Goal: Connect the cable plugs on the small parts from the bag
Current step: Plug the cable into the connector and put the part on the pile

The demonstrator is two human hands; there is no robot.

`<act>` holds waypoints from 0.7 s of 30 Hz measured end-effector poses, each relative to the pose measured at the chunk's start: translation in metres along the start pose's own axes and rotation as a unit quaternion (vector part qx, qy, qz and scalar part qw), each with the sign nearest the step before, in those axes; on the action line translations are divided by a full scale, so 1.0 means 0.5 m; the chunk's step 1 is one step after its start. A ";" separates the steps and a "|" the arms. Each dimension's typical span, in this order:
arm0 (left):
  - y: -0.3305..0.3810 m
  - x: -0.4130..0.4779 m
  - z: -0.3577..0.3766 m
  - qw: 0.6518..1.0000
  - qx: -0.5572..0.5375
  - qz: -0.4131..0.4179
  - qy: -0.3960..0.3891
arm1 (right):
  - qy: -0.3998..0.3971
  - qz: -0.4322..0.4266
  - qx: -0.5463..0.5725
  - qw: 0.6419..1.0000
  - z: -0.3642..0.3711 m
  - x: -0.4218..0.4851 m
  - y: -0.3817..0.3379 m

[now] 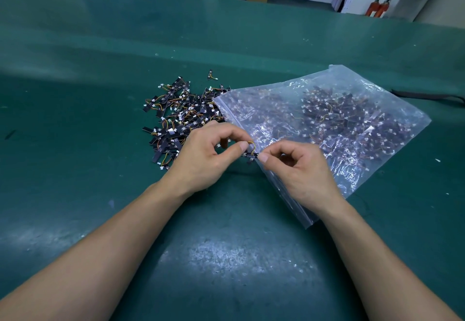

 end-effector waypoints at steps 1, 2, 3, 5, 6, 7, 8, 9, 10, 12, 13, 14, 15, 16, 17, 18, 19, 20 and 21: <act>0.002 0.000 0.000 1.000 -0.001 0.004 -0.003 | -0.009 -0.004 -0.004 1.000 0.002 -0.001 -0.002; 0.004 0.000 0.001 1.000 -0.001 0.007 -0.008 | -0.017 -0.009 -0.008 1.000 0.005 -0.002 -0.004; 0.006 0.000 0.001 1.000 0.000 0.010 -0.012 | -0.025 -0.015 -0.011 1.000 0.006 -0.003 -0.005; 0.007 0.000 0.004 1.000 0.004 0.016 -0.021 | -0.036 -0.023 -0.018 0.999 0.010 -0.005 -0.008; 0.007 0.000 0.007 0.999 0.007 0.018 -0.025 | -0.038 -0.024 -0.021 0.999 0.011 -0.006 -0.008; 0.007 0.000 0.008 0.999 0.008 0.020 -0.027 | -0.036 -0.022 -0.021 0.999 0.012 -0.006 -0.009; 0.006 -0.001 0.009 1.000 0.004 0.017 -0.025 | -0.025 -0.018 -0.017 0.999 0.010 -0.005 -0.009; 0.003 -0.001 0.008 1.000 -0.003 0.011 -0.018 | -0.007 -0.012 -0.012 1.000 0.005 -0.003 -0.008; 0.000 -0.001 0.005 1.000 -0.015 0.000 -0.012 | 0.016 -0.008 -0.007 1.000 -0.003 -0.001 -0.007; -0.008 -0.001 0.000 0.999 -0.034 -0.029 -0.006 | 0.051 -0.005 0.004 0.999 -0.018 0.004 -0.006; -0.013 -0.001 -0.001 0.998 -0.036 -0.044 -0.009 | 0.058 -0.003 0.013 0.998 -0.022 0.005 -0.006; -0.016 -0.002 0.000 0.998 -0.035 -0.056 -0.017 | 0.059 0.000 0.018 0.998 -0.024 0.006 -0.004; -0.018 -0.003 0.004 0.997 -0.031 -0.062 -0.029 | 0.058 0.001 0.018 0.998 -0.024 0.006 -0.004; -0.017 -0.005 0.009 0.997 -0.027 -0.062 -0.041 | 0.056 0.000 0.013 0.998 -0.023 0.005 -0.005; -0.014 -0.005 0.012 0.997 -0.023 -0.058 -0.046 | 0.055 -0.002 0.008 0.998 -0.022 0.005 -0.006; -0.011 -0.006 0.014 0.997 -0.021 -0.054 -0.045 | 0.054 -0.003 0.007 0.999 -0.021 0.004 -0.007; -0.010 -0.006 0.013 0.998 -0.022 -0.052 -0.041 | 0.053 -0.004 0.008 0.999 -0.020 0.004 -0.008; -0.010 -0.004 0.012 0.998 -0.024 -0.052 -0.037 | 0.054 -0.005 0.009 0.998 -0.020 0.003 -0.009; -0.009 -0.004 0.011 0.998 -0.025 -0.051 -0.035 | 0.054 -0.007 0.008 0.998 -0.021 0.003 -0.010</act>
Point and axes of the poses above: each hand's wrist, its own x-axis towards the middle knuckle, its own z-axis out of the palm, y = z × x, the point moved 8 cm from there along x, towards the middle knuckle, and after that the axes turned 15 degrees about -x, right-handed, at the moved point
